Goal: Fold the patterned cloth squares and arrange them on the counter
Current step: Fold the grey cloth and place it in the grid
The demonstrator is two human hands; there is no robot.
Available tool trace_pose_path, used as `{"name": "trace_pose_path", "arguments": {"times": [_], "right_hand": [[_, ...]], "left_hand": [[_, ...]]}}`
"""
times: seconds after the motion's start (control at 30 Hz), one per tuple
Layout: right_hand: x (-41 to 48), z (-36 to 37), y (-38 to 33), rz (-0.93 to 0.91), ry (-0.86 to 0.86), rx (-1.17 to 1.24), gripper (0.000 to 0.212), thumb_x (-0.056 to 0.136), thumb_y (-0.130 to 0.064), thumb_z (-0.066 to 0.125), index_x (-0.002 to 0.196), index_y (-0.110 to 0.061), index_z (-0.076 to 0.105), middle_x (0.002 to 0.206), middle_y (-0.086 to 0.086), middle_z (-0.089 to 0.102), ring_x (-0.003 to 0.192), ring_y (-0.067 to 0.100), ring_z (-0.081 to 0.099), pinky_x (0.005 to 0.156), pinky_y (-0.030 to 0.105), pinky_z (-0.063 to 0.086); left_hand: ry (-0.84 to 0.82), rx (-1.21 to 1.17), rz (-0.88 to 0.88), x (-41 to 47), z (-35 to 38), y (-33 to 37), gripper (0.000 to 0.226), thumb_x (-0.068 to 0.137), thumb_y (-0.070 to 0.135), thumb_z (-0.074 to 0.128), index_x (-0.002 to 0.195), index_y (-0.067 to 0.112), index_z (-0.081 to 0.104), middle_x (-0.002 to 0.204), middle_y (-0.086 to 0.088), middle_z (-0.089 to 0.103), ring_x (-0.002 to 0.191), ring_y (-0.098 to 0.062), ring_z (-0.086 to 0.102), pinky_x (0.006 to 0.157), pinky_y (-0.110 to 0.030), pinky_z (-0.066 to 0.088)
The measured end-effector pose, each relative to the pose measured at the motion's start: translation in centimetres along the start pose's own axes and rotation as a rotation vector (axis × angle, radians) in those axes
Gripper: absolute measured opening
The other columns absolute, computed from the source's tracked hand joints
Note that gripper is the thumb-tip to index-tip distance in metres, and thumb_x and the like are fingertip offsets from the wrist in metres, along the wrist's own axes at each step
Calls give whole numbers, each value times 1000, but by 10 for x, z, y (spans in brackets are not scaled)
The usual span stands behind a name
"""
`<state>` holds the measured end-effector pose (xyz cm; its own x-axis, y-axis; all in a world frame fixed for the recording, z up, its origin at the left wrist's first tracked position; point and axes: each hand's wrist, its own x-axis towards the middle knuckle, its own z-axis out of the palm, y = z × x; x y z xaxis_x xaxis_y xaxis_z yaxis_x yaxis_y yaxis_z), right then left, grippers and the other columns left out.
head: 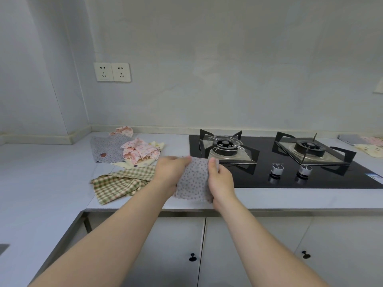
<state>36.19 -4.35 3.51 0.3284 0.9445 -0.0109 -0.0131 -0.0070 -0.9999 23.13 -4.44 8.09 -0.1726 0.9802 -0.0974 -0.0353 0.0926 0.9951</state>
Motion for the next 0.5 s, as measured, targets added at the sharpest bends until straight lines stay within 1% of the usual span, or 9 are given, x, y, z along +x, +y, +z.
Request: {"name": "trace_pose_path", "arguments": {"times": [0.03,0.07,0.1,0.17,0.23,0.3,0.37,0.43,0.5], "right_hand": [[0,0,-1,-76,33,-97,53,99,-63,44,92,-16,67,93,1,73,92,20,69,88,48,57],[0,0,-2,-144,55,-183,53,100,-62,42,89,-15,65,90,1,71,89,20,67,85,45,56],[-1,-1,-3,-197,66,-257,53,101,-60,41,87,-14,63,86,0,68,87,20,65,80,40,53],[-4,-2,-5,-279,70,-362,50,103,-56,39,89,-15,63,83,-4,65,85,20,61,72,33,43],[-8,-4,-5,-311,73,-424,50,105,-56,34,96,-17,65,86,-8,64,86,17,59,73,31,39],[-10,-6,-4,-307,82,-446,52,106,-56,29,99,-17,64,87,-7,62,87,17,57,75,32,39],[-10,-9,-3,-302,108,-451,55,106,-56,25,97,-16,62,88,-4,63,89,20,60,76,34,42],[-10,-14,-2,-305,143,-443,55,107,-54,24,97,-15,61,93,-1,65,92,22,60,78,35,45],[-12,-19,-2,-306,161,-437,49,108,-50,27,95,-16,60,90,-3,64,89,19,60,76,33,42]], "left_hand": [[-11,-95,-83,2,-1,-4,19,92,21,74,90,3,70,95,-7,75,89,-24,71,71,-30,53],[-6,-150,-117,5,0,-9,25,92,24,74,92,0,69,92,-9,75,86,-25,72,68,-30,54],[9,-155,-110,6,0,-13,28,94,26,72,91,-2,68,92,-9,75,86,-24,71,68,-30,53],[63,-21,9,10,3,-23,34,100,32,62,81,3,60,83,-7,68,80,-23,64,69,-31,48],[137,201,178,6,6,-30,38,103,36,53,77,9,54,75,-3,59,72,-23,55,66,-32,41],[199,355,349,0,9,-34,34,105,37,47,87,11,58,75,1,59,68,-16,55,61,-31,40],[231,441,466,-6,11,-36,28,107,37,45,96,15,58,74,6,60,67,-8,55,56,-28,39],[229,476,516,-8,14,-39,25,107,38,44,103,19,59,73,8,60,65,-8,56,54,-27,38],[203,460,524,-9,17,-43,26,107,37,44,105,17,61,73,9,60,65,-7,57,54,-27,39]]}}
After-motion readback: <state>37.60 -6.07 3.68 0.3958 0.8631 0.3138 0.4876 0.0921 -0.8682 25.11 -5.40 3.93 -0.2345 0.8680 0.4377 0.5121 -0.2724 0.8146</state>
